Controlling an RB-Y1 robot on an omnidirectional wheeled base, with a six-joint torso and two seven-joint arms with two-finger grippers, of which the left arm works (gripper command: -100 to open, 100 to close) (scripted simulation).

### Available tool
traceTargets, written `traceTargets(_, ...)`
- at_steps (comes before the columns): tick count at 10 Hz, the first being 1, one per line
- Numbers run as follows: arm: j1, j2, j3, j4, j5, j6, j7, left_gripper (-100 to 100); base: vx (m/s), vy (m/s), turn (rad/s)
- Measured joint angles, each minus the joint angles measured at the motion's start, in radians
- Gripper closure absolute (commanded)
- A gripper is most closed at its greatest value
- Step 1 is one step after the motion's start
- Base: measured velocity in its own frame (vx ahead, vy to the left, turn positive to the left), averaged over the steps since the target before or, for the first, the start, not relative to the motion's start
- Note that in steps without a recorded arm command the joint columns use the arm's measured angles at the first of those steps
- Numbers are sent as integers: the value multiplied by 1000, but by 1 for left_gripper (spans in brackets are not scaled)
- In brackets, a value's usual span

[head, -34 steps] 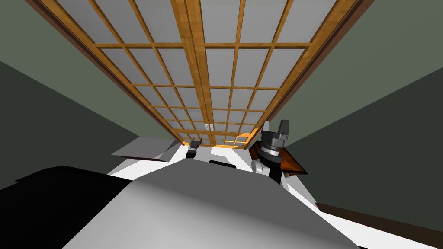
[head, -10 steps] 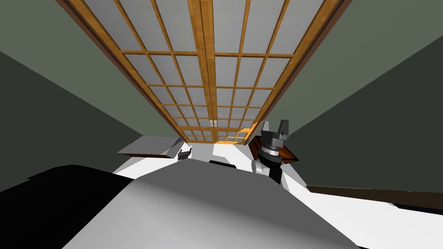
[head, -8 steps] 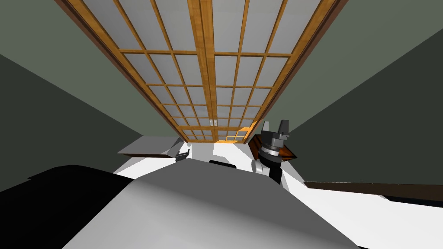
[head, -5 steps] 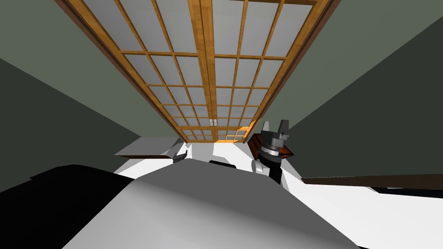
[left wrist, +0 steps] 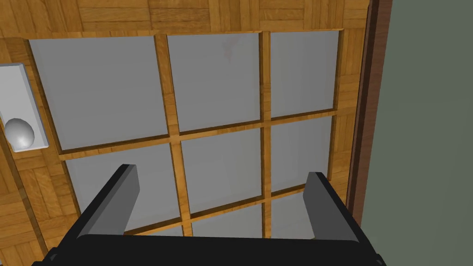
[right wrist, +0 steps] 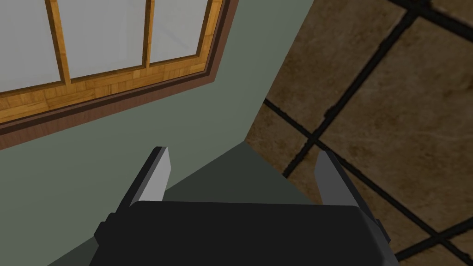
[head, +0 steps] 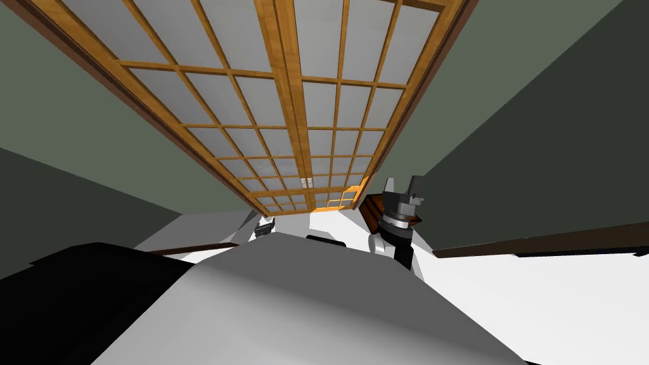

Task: Pull the door open

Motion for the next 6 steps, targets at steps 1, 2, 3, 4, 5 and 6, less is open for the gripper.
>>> traceTargets(1,-17,1,1,10,2,-3,-2,-100,199,14,-177)
traceTargets(2,-41,7,2,33,4,-16,-3,-100,201,24,-142)
traceTargets(3,-34,-15,-7,-29,1,8,1,-100,127,22,-43)
traceTargets(4,-48,-17,-7,-22,1,11,-3,-100,42,11,9)
traceTargets(5,-59,-13,-5,-1,3,0,-7,-100,100,24,-136)
traceTargets(6,-85,-10,-4,20,4,-9,-12,-100,195,52,-154)
